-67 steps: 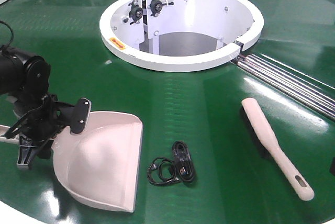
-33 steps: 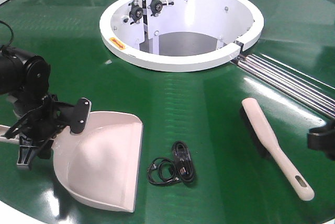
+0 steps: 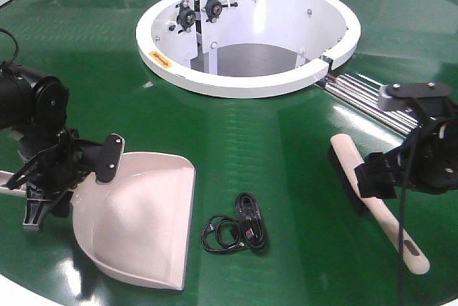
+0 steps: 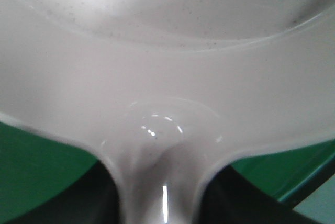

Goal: Clean and inspect green conveyor with broom and dustpan
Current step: 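Lower the right gripper and grasp the cream brush handle, then sweep the black cable with the brush into the dustpan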

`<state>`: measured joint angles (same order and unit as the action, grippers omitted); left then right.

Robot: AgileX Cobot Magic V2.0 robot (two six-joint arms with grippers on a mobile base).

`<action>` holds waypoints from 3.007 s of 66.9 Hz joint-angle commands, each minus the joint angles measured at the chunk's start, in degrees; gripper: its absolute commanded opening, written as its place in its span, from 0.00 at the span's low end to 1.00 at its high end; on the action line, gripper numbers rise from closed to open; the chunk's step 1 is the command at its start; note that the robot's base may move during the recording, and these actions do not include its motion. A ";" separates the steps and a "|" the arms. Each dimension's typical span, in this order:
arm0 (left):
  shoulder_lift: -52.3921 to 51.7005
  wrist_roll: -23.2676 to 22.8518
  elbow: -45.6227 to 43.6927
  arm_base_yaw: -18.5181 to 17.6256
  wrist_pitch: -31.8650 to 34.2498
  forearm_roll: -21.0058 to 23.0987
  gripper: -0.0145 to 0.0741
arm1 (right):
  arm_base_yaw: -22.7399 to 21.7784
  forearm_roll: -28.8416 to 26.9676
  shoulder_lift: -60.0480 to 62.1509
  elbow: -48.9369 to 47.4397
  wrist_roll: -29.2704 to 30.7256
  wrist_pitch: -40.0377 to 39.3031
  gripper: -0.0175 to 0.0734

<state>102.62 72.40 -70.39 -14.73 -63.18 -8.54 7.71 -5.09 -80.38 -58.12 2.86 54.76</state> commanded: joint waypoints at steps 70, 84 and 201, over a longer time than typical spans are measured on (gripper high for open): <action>-2.14 -0.61 -1.59 -0.53 0.64 0.21 0.15 | 0.03 7.63 -18.04 -5.39 -4.30 -0.85 0.17; -2.14 -0.61 -1.59 -0.53 0.64 0.21 0.15 | 0.03 7.68 -13.50 -5.26 -4.30 0.14 0.18; -2.14 -0.61 -1.59 -0.53 0.64 0.21 0.15 | 29.56 -4.83 -25.96 -18.03 -22.32 18.95 0.19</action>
<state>102.62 72.40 -70.39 -14.73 -63.12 -8.54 35.32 -8.34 -106.67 -72.16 -20.82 69.32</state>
